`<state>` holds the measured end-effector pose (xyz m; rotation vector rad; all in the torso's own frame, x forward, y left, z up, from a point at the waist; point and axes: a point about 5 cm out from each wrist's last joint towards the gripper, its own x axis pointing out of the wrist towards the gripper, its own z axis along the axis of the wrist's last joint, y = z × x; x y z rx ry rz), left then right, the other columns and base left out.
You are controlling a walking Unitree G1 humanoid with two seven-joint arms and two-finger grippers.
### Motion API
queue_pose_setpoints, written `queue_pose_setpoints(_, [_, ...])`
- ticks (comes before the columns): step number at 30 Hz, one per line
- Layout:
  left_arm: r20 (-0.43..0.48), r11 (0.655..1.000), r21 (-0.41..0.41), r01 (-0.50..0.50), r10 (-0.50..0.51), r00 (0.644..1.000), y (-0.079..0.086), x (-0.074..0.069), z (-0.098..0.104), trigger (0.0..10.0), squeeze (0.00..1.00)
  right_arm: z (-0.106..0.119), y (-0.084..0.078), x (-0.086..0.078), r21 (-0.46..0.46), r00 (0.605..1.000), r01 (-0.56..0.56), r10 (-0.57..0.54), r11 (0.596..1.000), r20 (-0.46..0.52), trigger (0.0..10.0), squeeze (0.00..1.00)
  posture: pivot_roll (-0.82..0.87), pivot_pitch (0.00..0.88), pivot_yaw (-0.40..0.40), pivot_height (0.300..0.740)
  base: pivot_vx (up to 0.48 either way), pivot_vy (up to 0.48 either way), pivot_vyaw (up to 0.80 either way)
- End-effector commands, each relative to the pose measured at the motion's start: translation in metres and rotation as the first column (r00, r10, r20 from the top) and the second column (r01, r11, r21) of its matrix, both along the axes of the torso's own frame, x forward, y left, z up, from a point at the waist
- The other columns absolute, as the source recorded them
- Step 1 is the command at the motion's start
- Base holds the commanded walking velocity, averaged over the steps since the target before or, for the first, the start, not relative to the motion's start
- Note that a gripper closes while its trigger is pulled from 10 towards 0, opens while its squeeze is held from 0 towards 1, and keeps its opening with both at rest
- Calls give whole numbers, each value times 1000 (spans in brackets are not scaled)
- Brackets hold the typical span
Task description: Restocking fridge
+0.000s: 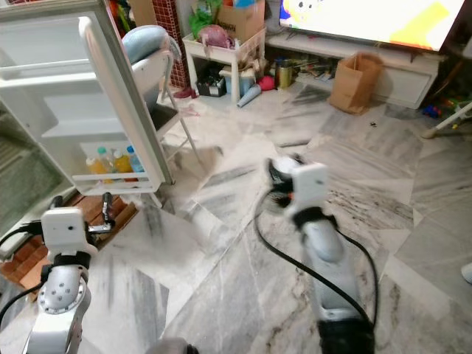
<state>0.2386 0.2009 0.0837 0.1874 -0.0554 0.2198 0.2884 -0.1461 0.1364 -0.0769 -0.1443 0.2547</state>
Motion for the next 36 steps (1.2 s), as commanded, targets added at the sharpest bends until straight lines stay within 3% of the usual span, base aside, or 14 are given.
queue_pose_setpoints(1, [15,1000,-8,12,-12,1000,-3,3,5,10000,0,5,-10,1,9,999,37,-37,999,23,10000,0,46,15,43,740,262,401,0])
queue_pose_setpoints(9, [-45,997,-51,64,-66,997,-13,9,-1,10000,0,3,-1,2,-7,1000,-4,4,1000,19,10000,0,45,11,43,740,31,460,0])
queue_pose_setpoints(20, [-60,996,-66,53,-57,997,-14,12,-3,10000,0,1,19,-3,0,996,-83,83,997,19,10000,0,45,13,39,740,0,477,0])
queue_pose_setpoints(29, [-53,995,-53,85,-88,995,-16,13,-3,10000,0,2,17,0,6,995,-100,100,995,18,10000,0,40,13,47,740,0,480,0])
queue_pose_setpoints(36, [-19,991,-62,118,-119,993,-20,13,2,10000,0,2,14,1,30,999,-44,43,999,29,10000,0,40,10,51,740,0,464,0])
